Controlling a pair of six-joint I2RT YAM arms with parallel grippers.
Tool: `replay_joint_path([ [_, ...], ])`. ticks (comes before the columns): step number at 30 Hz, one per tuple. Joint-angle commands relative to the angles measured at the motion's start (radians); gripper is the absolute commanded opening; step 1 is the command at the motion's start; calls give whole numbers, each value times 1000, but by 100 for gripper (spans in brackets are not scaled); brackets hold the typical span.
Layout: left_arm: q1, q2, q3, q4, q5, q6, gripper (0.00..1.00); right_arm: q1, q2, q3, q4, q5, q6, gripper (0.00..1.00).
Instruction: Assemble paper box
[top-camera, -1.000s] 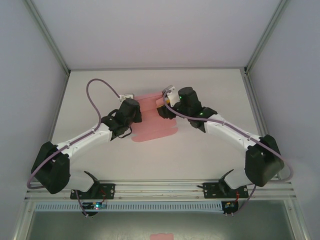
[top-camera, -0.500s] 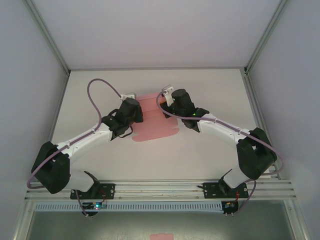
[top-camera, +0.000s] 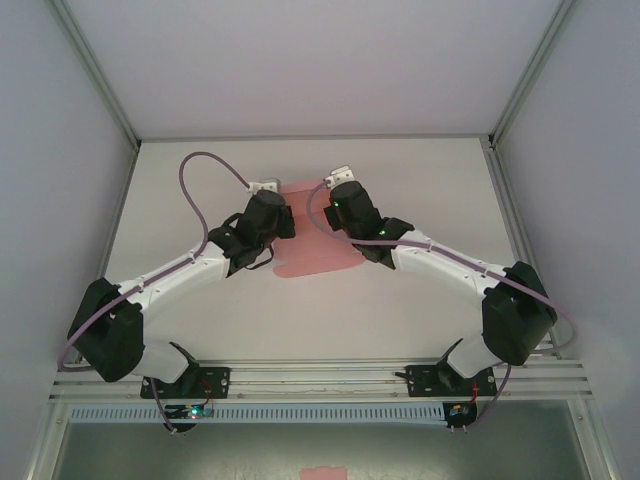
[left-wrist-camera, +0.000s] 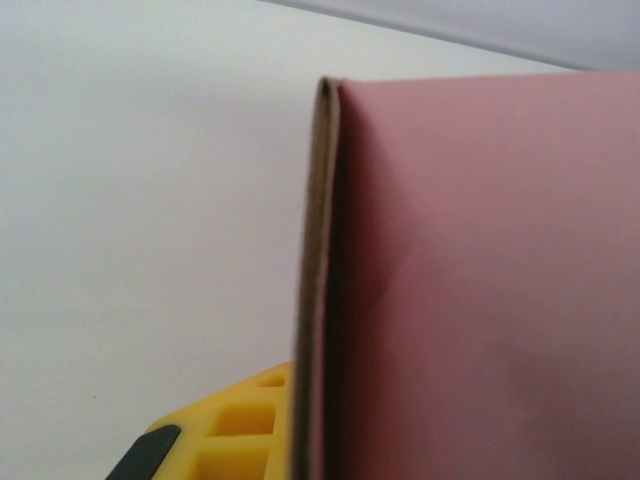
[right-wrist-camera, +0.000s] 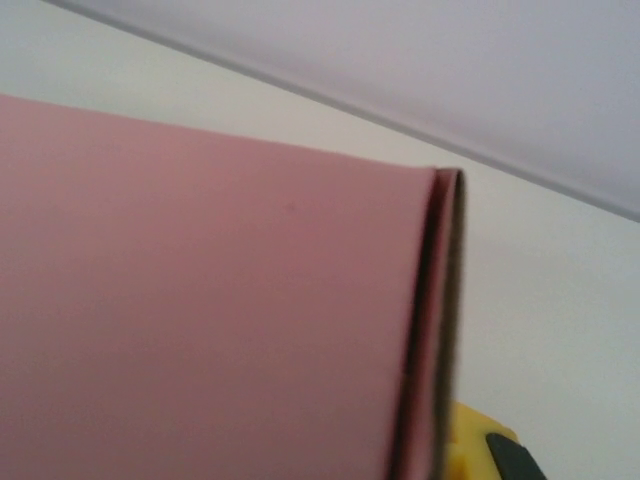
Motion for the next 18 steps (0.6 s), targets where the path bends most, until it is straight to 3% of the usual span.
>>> replay_joint_path([
  [1, 1, -27, 9, -131, -81, -25, 0, -145, 0, -26, -98, 405, 26, 0],
  [5, 0, -21, 15, -133, -76, -26, 0, -223, -115, -131, 52, -190, -22, 0],
  [7, 1, -15, 16, -124, -68, -26, 0, -253, -145, -157, 102, -428, -17, 0],
  [8, 0, -11, 18, -119, -65, -27, 0, -260, -151, -155, 101, -520, -35, 7],
  [9, 1, -8, 20, -117, -63, -28, 0, -258, -156, -149, 100, -543, -35, 14],
  [10, 0, -4, 25, -122, -61, -27, 0, -256, -163, -144, 93, -545, -32, 9],
  [12, 2, 0, 29, -128, -66, -32, 0, -252, -165, -127, 63, -503, -28, 13],
  [17, 0, 6, 32, -146, -75, -39, 0, -222, -156, -80, -72, -211, -32, 21],
  [18, 0, 7, 31, -149, -77, -37, 0, -216, -158, -82, -81, -189, -43, 29],
])
